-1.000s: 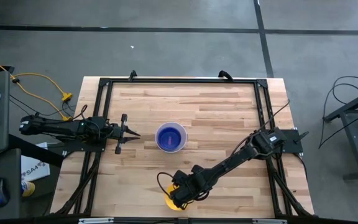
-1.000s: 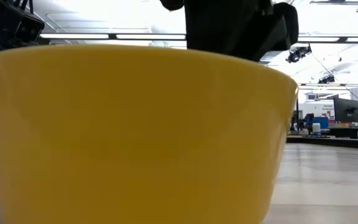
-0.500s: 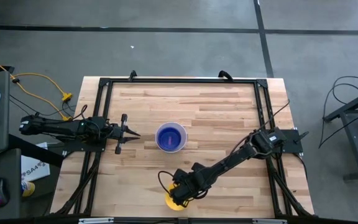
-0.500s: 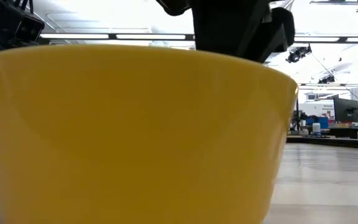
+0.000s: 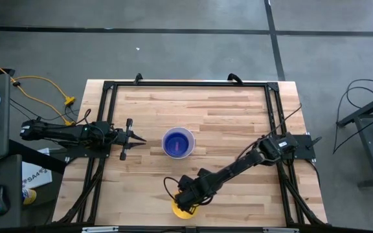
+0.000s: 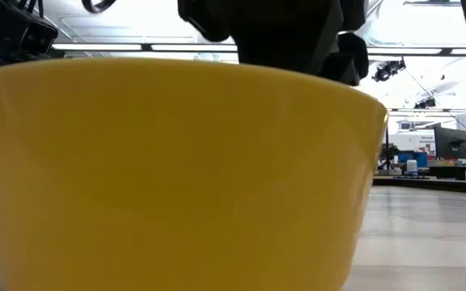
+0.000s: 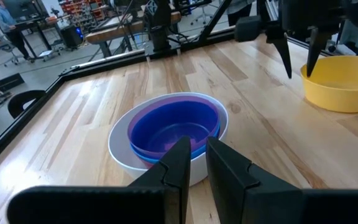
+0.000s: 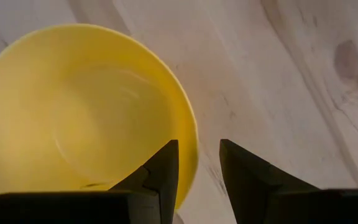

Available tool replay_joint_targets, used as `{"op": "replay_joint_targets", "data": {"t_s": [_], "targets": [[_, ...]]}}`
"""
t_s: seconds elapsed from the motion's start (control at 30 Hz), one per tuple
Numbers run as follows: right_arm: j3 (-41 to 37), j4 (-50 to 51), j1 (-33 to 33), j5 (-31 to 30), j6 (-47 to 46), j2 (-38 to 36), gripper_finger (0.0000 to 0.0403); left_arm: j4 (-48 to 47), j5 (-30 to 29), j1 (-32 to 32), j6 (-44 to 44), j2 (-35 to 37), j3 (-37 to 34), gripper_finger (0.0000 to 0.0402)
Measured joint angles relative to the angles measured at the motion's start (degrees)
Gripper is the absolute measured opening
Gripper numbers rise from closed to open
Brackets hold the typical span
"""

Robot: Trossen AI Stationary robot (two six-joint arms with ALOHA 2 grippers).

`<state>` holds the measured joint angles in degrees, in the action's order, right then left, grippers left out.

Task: Nest bowls inside each other
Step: Stack the yellow bowl on the purple bowl

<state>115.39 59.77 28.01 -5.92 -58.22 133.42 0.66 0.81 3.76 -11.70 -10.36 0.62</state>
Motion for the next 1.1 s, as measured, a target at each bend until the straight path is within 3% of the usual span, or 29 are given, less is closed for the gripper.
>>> {"op": "replay_joint_targets", "data": {"t_s": [1.1], "targets": [[0.0,-0.5,-1.5,3.2,1.5,0.1,0.0109,0.0,0.0,0.0,0.0,0.0,0.0,0.0051]]}}
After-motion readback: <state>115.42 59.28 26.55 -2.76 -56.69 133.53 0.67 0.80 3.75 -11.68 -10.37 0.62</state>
